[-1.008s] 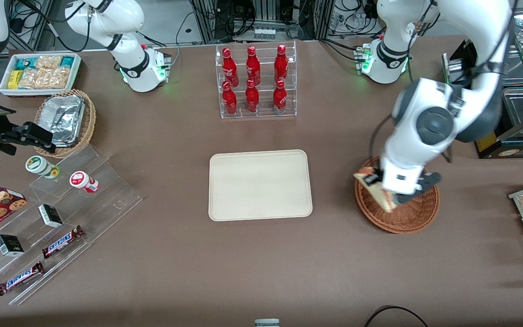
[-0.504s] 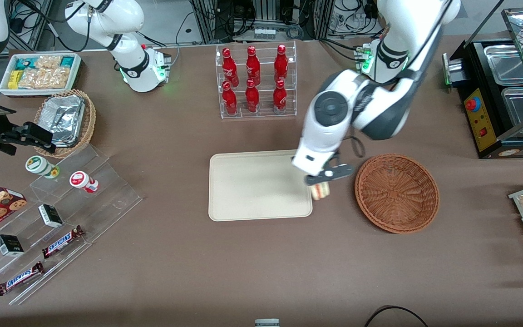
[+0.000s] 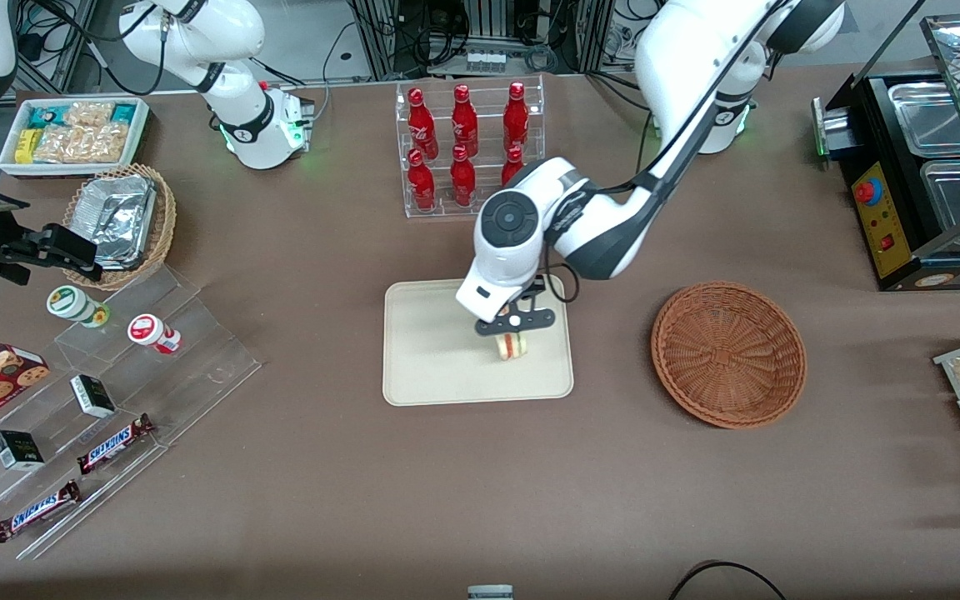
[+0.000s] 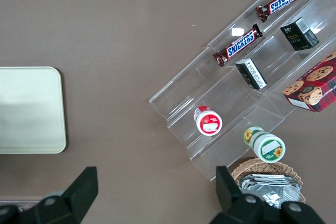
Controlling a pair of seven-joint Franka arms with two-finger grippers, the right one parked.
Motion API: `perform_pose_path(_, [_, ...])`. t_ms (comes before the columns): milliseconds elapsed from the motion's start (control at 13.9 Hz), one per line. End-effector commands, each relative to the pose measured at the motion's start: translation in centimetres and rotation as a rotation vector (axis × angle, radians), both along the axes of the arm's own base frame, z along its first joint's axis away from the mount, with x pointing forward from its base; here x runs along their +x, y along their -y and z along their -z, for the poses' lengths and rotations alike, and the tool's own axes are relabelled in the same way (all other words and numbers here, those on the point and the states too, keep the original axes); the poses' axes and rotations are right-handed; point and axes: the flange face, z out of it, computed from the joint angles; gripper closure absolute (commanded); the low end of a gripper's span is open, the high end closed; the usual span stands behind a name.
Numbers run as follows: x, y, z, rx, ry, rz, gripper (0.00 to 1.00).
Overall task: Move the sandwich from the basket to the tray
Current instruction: 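Lift the sandwich and carry it with the left gripper over the tray, then lower the sandwich onto the white tray and open the left gripper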
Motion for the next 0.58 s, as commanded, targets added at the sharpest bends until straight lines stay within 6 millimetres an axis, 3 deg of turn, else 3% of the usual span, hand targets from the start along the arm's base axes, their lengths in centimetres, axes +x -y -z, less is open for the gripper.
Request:
perform_pose_path(0, [0.3, 1.6, 2.4, -0.006, 0.044, 0.043, 0.95])
perform_pose_path(216, [-1.1, 3.5, 5.3, -0.012, 0.066, 0.094, 0.96])
perform_pose_path(504, [-1.5, 3.8, 7.2, 0.011, 0.075, 0.121, 0.96])
